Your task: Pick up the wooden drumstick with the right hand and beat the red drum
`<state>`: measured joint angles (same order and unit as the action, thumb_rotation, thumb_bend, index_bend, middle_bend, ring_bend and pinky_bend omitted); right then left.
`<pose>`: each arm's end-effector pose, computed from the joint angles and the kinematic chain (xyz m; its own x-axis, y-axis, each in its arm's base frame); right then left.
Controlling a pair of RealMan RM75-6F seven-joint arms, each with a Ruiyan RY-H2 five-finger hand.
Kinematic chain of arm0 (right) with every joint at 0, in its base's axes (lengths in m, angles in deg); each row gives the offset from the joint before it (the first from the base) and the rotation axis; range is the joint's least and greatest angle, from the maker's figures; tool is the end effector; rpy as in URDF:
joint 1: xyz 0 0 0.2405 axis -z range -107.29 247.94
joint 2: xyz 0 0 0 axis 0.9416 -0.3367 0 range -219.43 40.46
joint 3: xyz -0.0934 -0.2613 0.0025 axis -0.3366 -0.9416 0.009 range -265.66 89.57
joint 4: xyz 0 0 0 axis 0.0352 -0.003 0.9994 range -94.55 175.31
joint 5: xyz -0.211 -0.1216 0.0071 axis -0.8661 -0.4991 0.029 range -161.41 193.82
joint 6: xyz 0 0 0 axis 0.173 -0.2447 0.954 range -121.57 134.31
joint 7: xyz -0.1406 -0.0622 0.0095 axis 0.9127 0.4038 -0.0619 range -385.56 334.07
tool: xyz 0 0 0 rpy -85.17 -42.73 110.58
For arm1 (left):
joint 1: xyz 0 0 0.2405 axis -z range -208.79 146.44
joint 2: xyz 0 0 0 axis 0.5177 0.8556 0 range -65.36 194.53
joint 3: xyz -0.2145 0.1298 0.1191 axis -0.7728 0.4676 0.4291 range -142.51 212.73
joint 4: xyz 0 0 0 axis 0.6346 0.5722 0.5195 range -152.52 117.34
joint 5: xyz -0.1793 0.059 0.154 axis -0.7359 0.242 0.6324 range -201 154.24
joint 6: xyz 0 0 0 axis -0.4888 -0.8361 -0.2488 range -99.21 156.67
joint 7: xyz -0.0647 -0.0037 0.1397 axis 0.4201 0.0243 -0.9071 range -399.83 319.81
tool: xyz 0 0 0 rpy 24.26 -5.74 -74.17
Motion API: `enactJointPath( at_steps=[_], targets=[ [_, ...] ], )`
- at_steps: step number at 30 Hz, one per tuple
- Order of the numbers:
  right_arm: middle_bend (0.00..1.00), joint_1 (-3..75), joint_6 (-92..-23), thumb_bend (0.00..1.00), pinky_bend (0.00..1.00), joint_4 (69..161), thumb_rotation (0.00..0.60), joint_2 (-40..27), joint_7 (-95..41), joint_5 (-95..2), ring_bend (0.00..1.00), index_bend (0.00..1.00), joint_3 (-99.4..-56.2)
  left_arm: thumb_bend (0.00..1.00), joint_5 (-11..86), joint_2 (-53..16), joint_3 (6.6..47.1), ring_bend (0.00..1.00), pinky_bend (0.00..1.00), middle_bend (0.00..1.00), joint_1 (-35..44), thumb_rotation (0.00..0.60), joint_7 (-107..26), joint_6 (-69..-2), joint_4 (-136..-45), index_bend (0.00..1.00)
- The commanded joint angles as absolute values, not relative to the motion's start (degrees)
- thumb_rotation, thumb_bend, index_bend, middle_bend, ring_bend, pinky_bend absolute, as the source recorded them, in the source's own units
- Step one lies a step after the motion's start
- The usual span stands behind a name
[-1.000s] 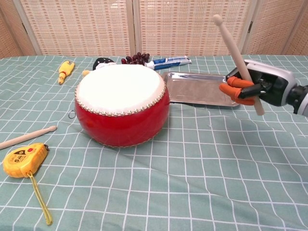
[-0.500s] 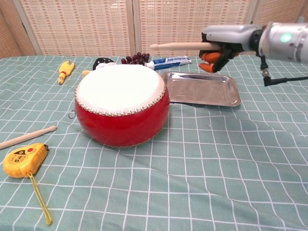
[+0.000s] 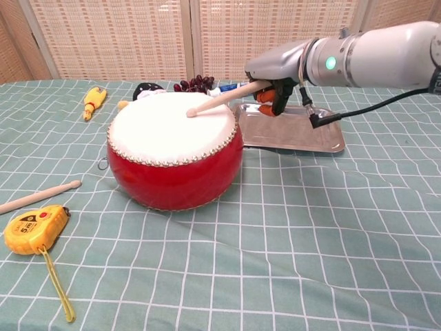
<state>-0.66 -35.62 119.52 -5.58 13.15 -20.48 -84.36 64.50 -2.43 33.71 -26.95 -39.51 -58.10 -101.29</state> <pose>-0.0710 -0.4610 -0.0439 0.7928 -0.1963 0.5770 -0.5828 -0.5212 0.6234 -0.3695 0.1874 0.1352 0.4805 -0.0047 0.8770 0.8767 -0.0246 -0.4804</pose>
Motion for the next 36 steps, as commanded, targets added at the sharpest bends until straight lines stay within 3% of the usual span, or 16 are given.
enactJointPath(
  at_steps=[1, 9, 16, 25, 30, 36],
  targets=[
    [1.0, -1.24, -36.72, 0.54, 1.0, 118.15, 0.6, -4.07, 14.6, -19.52, 1.0, 1.0, -85.35, 0.32, 64.41, -2.43, 33.67, 0.0, 0.0, 0.0, -26.96, 0.6, -39.51, -58.08, -101.36, 0.0],
    [1.0, 4.62, -38.04, 0.54, 1.0, 121.41, 0.6, -5.87, -5.53, -31.26, 1.0, 1.0, -76.72, 0.32, 63.83, -2.46, 33.59, 0.0, 0.0, 0.0, -27.06, 0.6, -39.82, -57.84, -101.48, 0.0],
    [1.0, 4.69, -35.0, 0.54, 1.0, 118.18, 0.6, -5.66, -4.61, -34.77, 1.0, 1.0, -79.2, 0.32, 64.12, -2.29, 33.64, 0.0, 0.0, 0.0, -27.1, 0.6, -40.25, -58.12, -102.04, 0.0],
    [1.0, 2.56, -35.59, 0.54, 1.0, 114.81, 0.6, -3.12, 8.15, -27.61, 1.0, 1.0, -83.31, 0.32, 63.9, -2.36, 33.77, 0.0, 0.0, 0.0, -27.05, 0.6, -40.37, -57.62, -102.02, 0.0],
    [1.0, 4.11, -38.6, 0.54, 1.0, 117.16, 0.6, -4.02, 3.68, -28.95, 1.0, 1.0, -80.01, 0.32, 63.97, -2.38, 33.77, 0.0, 0.0, 0.0, -27.01, 0.6, -40.38, -57.61, -102.03, 0.0],
    [1.0, 8.62, -40.75, 0.54, 1.0, 120.35, 0.6, -5.53, -12.11, -34.74, 1.0, 1.0, -74.03, 0.32, 64.03, -2.42, 33.7, 0.0, 0.0, 0.0, -27.07, 0.6, -40.07, -57.86, -101.85, 0.0]
  ],
)
